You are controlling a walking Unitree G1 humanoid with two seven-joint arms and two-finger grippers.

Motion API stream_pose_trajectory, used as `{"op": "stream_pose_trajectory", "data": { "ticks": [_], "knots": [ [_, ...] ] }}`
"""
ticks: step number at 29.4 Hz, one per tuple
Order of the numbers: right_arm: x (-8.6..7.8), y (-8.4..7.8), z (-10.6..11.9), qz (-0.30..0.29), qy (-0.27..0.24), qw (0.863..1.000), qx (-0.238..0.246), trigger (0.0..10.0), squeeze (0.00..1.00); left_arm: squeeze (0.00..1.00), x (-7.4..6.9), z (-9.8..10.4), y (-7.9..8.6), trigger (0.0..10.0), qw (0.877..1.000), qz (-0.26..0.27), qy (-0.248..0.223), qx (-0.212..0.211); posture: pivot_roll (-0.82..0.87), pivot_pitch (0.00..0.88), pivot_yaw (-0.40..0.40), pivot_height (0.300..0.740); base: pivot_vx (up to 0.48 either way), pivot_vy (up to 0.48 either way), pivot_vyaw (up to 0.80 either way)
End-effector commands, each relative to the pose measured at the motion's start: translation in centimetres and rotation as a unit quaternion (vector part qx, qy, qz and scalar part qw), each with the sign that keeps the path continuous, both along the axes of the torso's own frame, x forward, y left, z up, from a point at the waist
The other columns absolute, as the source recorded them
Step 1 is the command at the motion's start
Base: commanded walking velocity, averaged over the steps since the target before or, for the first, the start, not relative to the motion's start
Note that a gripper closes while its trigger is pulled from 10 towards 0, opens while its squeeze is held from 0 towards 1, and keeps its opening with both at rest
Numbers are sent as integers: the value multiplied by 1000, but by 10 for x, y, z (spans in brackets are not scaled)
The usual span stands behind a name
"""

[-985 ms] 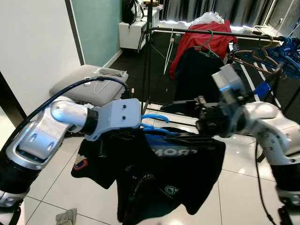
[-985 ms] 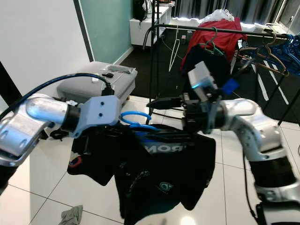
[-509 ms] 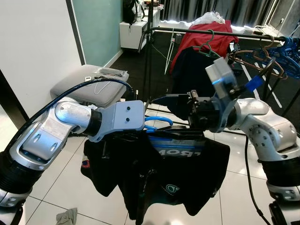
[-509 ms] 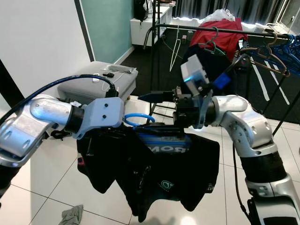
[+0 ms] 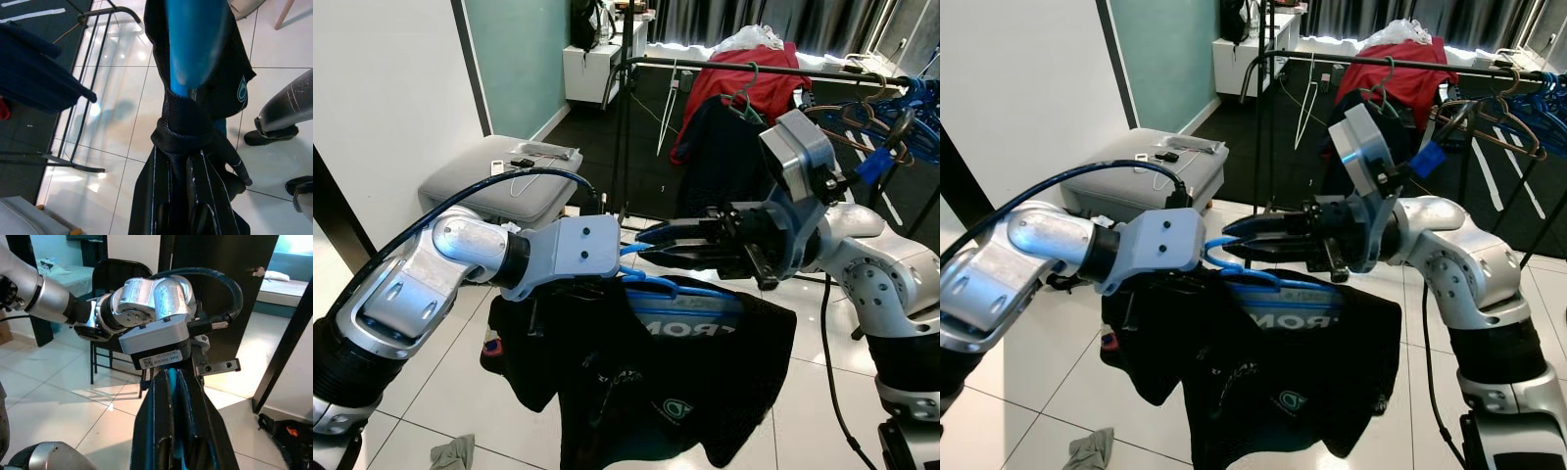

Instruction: Hang hanger

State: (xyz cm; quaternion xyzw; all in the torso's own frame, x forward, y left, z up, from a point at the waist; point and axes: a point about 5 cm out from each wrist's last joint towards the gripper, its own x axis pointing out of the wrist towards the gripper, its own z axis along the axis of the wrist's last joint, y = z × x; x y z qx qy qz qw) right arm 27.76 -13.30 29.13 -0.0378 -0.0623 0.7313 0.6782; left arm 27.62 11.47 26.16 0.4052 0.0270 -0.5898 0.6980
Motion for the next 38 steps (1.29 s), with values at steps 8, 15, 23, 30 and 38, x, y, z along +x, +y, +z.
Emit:
{"op": "stream_pose_trajectory", "data": {
  "ticks": [8,15,23,30,38],
  "knots": [
    [-2,1,-4,5,4,1000,-20,0,0,0,-4,7,-6,10000,1000,-17,-8,-8,-28,0,-44,740,0,0,0],
    [1,3,-8,-11,9,1000,-24,10000,1000,0,-3,9,-8,10000,1000,-19,-12,-10,-27,0,-43,740,0,0,0],
    [3,4,-11,-22,-4,999,-34,10000,0,0,-3,10,-8,10000,1000,-20,-13,-11,-23,0,-42,740,0,0,0],
    [3,4,-7,-18,-2,1000,-20,0,0,0,-3,11,-8,10000,1000,-20,-13,-11,-21,0,-43,740,0,0,0],
    [4,4,-3,-18,-5,1000,-7,0,0,0,-2,11,-8,10000,1000,-20,-14,-11,-24,0,-42,740,0,0,0]
  ]
}}
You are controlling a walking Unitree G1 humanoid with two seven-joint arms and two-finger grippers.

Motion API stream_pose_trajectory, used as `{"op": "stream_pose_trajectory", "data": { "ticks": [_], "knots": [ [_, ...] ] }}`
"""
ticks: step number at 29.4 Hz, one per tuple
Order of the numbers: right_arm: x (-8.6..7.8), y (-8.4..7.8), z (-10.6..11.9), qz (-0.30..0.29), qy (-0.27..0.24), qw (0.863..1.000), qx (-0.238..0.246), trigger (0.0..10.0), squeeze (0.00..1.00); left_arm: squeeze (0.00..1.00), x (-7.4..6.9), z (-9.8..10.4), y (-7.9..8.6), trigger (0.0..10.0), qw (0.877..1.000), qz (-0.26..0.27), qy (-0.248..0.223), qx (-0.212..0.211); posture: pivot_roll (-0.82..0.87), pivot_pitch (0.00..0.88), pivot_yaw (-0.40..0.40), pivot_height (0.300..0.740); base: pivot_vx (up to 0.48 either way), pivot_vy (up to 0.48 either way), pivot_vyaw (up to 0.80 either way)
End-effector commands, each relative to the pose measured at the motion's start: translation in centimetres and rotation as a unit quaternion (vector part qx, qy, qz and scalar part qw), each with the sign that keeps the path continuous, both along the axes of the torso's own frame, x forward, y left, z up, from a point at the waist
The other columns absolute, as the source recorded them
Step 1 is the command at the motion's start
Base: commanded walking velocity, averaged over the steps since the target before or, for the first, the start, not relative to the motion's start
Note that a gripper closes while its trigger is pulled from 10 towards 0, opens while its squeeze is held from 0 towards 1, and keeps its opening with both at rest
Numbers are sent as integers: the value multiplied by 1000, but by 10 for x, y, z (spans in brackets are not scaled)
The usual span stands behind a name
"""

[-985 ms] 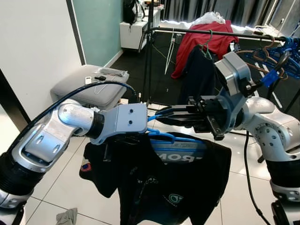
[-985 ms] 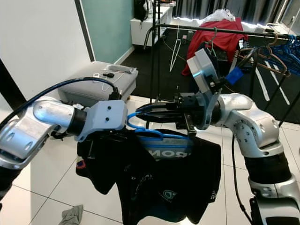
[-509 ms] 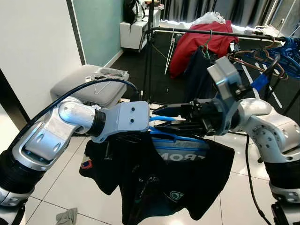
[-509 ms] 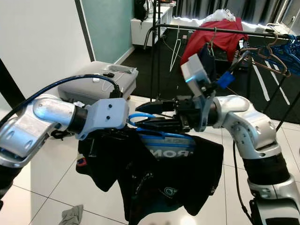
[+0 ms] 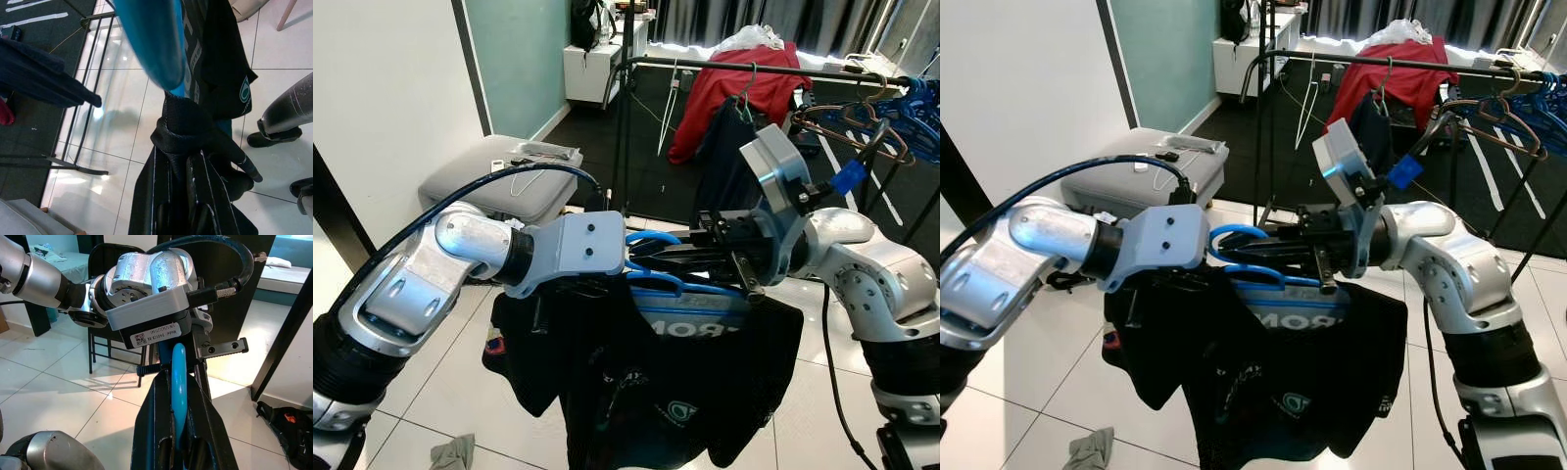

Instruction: Hang hanger

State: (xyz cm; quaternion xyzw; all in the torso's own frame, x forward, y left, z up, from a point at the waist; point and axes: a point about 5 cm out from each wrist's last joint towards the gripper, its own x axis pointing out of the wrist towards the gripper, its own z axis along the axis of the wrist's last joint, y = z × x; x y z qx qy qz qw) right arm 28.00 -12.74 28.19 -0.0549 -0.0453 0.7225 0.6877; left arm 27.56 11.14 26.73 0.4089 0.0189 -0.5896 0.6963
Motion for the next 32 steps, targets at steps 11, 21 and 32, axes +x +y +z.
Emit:
{"op": "stream_pose_trajectory", "data": {
  "ticks": [11,21,32],
  "knots": [
    [3,-2,11,-9,-10,1000,28,0,0,1000,-3,3,-3,10000,999,-22,12,-19,-24,0,-43,740,0,0,0],
    [4,-4,14,-17,-15,999,36,0,0,1000,3,11,4,10000,999,5,-14,-32,-19,0,-44,740,0,0,0],
    [5,-40,34,-67,-36,996,52,0,0,0,-10,61,58,10000,984,23,-43,-171,-13,0,-44,740,0,0,0]
  ]
}}
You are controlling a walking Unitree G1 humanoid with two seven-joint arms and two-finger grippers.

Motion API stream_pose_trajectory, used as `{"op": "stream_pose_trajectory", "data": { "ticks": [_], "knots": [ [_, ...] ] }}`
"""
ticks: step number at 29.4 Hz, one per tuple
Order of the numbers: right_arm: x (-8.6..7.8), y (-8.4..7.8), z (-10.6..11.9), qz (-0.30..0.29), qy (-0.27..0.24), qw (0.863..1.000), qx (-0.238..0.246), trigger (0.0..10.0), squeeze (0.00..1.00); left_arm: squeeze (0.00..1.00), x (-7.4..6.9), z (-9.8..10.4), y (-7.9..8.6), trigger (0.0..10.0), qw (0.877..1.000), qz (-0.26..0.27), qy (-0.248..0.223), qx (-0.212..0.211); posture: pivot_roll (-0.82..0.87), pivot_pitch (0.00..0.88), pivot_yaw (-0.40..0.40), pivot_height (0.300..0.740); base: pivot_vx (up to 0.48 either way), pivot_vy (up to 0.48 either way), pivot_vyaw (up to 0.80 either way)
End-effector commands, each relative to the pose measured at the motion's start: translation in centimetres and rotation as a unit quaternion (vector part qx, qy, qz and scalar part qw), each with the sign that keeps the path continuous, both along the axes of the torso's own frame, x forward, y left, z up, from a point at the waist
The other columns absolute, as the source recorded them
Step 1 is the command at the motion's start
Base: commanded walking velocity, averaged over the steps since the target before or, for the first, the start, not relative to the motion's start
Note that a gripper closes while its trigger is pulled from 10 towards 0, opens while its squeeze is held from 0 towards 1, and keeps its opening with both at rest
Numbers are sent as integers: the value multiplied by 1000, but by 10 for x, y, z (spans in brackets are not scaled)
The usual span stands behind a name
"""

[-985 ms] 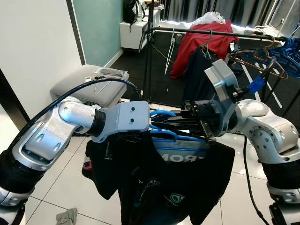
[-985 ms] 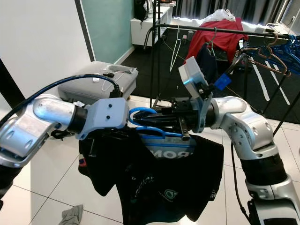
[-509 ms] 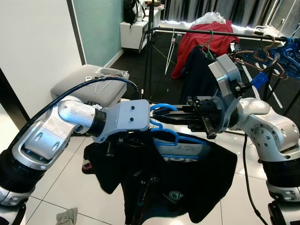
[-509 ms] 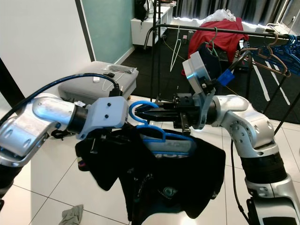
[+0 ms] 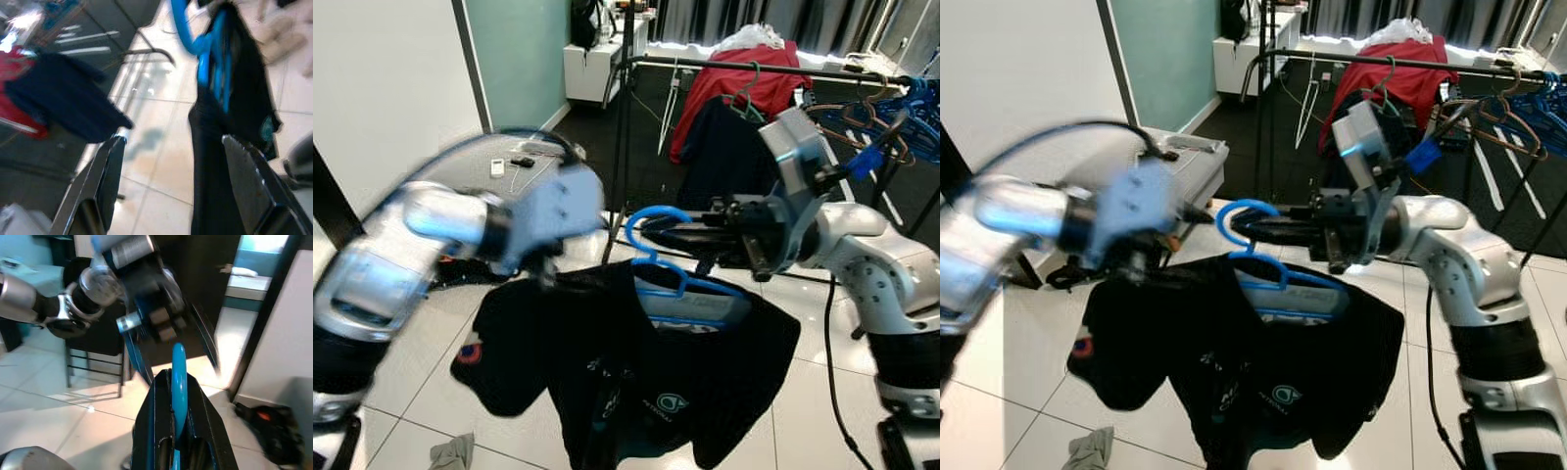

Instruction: Hang hanger

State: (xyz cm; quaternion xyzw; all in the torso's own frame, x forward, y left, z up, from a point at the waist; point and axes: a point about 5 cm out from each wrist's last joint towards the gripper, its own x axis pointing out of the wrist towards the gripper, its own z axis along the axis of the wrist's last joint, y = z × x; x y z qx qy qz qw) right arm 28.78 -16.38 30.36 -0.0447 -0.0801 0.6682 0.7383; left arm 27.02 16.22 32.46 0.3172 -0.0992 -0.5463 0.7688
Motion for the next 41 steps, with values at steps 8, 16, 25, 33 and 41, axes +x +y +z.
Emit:
{"op": "stream_pose_trajectory", "data": {
  "ticks": [8,16,25,33,41],
  "knots": [
    [-10,-39,44,-23,-51,998,34,0,0,0,-16,-6,53,10000,989,-25,55,-135,-29,0,-42,740,0,0,0],
    [-20,-46,65,-12,-78,996,41,0,0,0,1,-41,54,10000,978,-3,100,-184,-45,0,-35,740,0,0,0],
    [-28,-44,76,7,-94,995,37,0,0,0,26,-71,21,10000,963,1,140,-229,-61,0,-31,740,0,0,0],
    [-30,-44,80,12,-99,994,41,0,0,0,25,-79,26,10000,962,4,148,-231,-57,0,-32,740,0,0,0],
    [-29,-42,82,18,-99,994,47,0,0,0,29,-94,25,10000,956,34,171,-237,-54,0,-36,740,0,0,0]
  ]
}}
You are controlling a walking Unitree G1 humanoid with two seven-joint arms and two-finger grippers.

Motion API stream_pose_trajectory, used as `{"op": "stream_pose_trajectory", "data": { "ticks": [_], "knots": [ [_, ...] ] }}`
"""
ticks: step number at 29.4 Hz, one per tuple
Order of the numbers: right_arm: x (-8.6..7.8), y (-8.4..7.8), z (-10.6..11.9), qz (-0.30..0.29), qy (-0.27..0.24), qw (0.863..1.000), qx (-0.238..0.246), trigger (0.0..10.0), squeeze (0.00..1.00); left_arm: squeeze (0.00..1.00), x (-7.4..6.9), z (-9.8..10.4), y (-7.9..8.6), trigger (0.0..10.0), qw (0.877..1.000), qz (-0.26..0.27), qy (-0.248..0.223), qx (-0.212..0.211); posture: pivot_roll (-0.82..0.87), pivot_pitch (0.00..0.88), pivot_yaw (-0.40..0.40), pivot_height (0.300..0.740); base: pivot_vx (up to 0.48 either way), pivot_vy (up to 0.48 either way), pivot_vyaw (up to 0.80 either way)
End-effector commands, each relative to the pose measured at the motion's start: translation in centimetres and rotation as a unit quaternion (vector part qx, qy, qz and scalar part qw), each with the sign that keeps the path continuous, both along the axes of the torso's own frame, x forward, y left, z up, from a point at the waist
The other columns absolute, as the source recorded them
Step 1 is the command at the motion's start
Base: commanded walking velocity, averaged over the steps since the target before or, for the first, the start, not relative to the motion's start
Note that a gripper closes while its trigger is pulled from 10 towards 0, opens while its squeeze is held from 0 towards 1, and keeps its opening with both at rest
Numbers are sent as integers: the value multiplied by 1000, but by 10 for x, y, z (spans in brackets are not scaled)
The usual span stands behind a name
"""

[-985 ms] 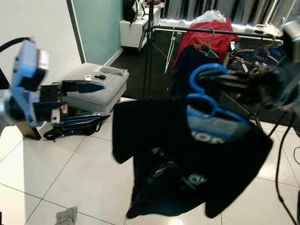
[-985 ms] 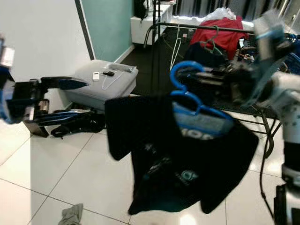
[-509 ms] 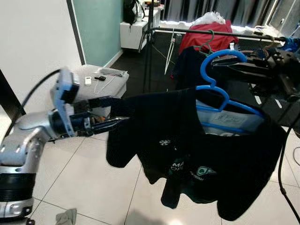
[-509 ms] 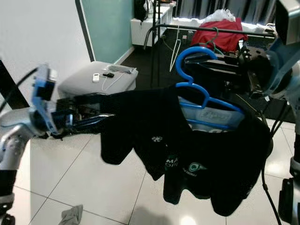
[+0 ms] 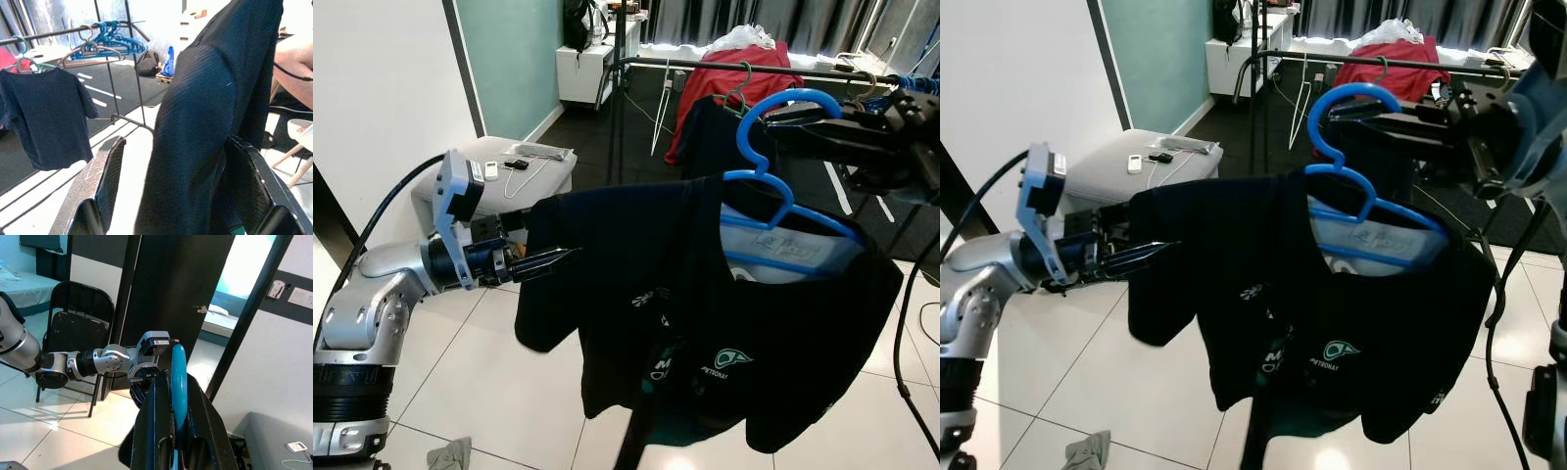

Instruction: Hang hanger

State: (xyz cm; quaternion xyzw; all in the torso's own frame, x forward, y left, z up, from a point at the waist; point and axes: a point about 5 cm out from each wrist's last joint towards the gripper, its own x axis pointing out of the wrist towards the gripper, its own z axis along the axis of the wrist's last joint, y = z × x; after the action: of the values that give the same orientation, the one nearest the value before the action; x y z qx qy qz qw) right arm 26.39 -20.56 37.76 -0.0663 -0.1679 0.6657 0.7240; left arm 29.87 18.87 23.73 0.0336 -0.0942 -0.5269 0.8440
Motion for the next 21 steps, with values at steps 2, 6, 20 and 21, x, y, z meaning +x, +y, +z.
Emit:
{"op": "stream_pose_trajectory", "data": {
  "ticks": [2,6,20,21],
  "knots": [
    [-5,0,9,8,-18,1000,6,0,0,0,1,-8,-5,4784,1000,-6,16,-1,-56,0,-38,740,0,0,0],
    [-5,0,9,8,-17,1000,5,0,0,0,0,-9,-9,0,1000,-18,17,-1,-56,0,-38,740,0,0,0],
    [-6,-12,10,-32,-15,999,3,0,0,0,-1,13,40,0,999,46,-12,14,-59,0,-33,740,0,0,0],
    [-6,-15,10,-37,-16,999,3,0,0,0,-3,15,44,0,999,50,-13,18,-58,0,-33,740,0,0,0]
  ]
}}
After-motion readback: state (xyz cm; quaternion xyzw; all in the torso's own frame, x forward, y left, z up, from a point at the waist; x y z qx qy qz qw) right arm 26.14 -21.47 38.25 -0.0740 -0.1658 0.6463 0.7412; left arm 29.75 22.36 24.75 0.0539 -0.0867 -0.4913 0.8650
